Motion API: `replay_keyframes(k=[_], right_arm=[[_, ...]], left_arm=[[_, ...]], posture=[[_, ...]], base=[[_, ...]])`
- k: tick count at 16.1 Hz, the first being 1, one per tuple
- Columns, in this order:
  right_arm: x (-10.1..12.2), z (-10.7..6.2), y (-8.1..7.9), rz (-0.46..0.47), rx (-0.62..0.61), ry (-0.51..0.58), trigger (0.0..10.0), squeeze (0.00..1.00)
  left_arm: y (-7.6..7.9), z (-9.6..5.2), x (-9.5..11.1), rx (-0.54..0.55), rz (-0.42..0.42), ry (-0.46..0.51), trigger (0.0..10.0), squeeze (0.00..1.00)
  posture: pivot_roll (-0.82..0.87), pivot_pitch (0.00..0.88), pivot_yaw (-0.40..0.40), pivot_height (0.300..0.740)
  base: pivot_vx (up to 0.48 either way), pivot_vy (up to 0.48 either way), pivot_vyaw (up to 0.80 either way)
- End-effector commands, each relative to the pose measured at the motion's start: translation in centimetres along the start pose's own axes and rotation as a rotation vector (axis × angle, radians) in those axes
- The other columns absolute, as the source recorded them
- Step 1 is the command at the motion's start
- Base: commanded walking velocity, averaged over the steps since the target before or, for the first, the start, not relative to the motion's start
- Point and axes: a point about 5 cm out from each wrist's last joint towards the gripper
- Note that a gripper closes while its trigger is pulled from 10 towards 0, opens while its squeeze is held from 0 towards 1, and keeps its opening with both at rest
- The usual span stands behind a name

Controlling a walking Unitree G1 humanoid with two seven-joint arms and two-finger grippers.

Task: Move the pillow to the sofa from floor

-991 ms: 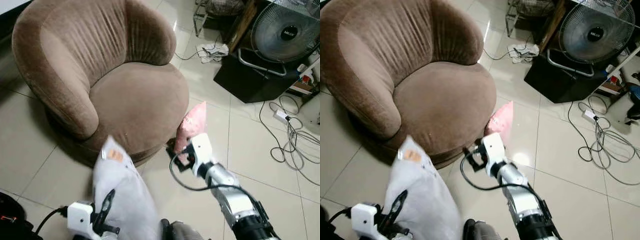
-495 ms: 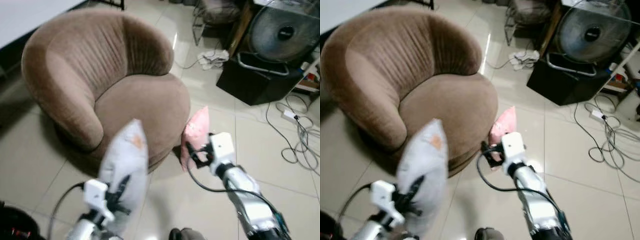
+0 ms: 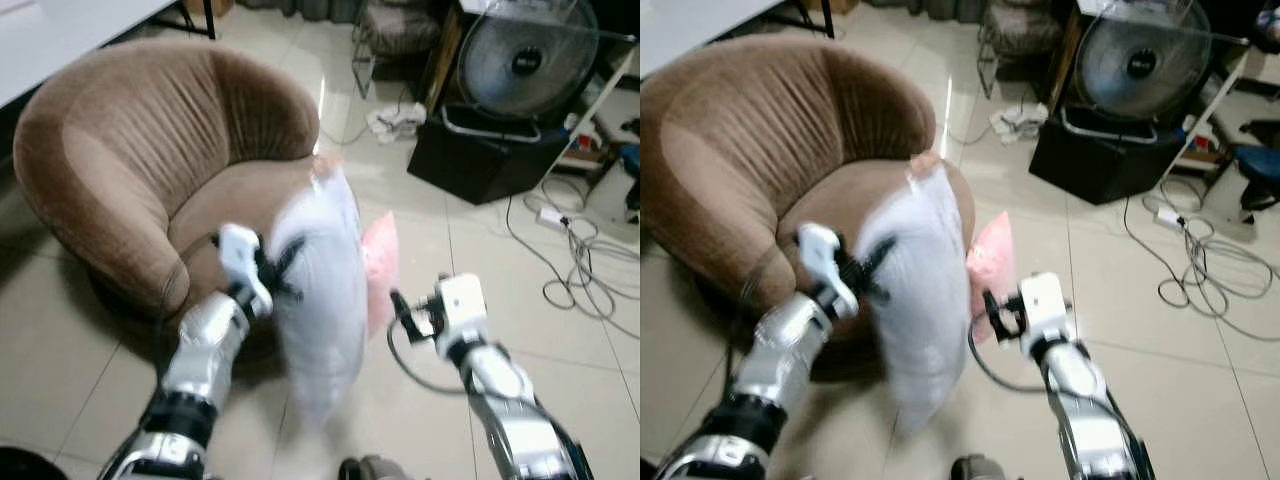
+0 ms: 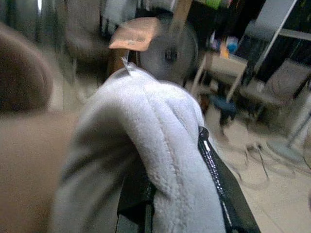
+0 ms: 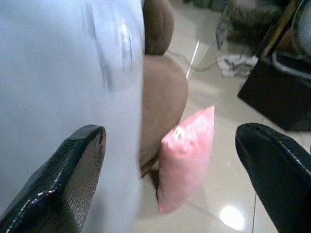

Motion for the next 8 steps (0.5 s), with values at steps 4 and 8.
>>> replay_keyframes(k=[4, 8], right_arm=[[-0.4, -0.2, 0.1, -0.002, -0.023, -0.027, 10.0, 0.00], [0.0, 0.8, -0.3, 0.023, -0.042, -0.016, 10.0, 0.00]], left_arm=[[0.7, 1.4, 0.3, -0.023, 0.009, 0.004, 0.0, 0.00], [-0.1, 1.9, 1.3, 0.004, 0.036, 0.022, 0.0, 0.00]], posture=[[-0.18, 0.057, -0.065, 0.740], [-0.17, 0.049, -0.033, 0.740]], base=[[0.000, 0.000, 0.00], [0.000, 0.000, 0.00]])
Point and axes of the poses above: a point about 5 cm out from each wrist's last joint towards the gripper, its own z axis pointing out of the wrist towards the gripper, its own x axis along the axis of the wrist's last joint, y = z × x, and after that the axes turned 3 degrees about -z, right-handed
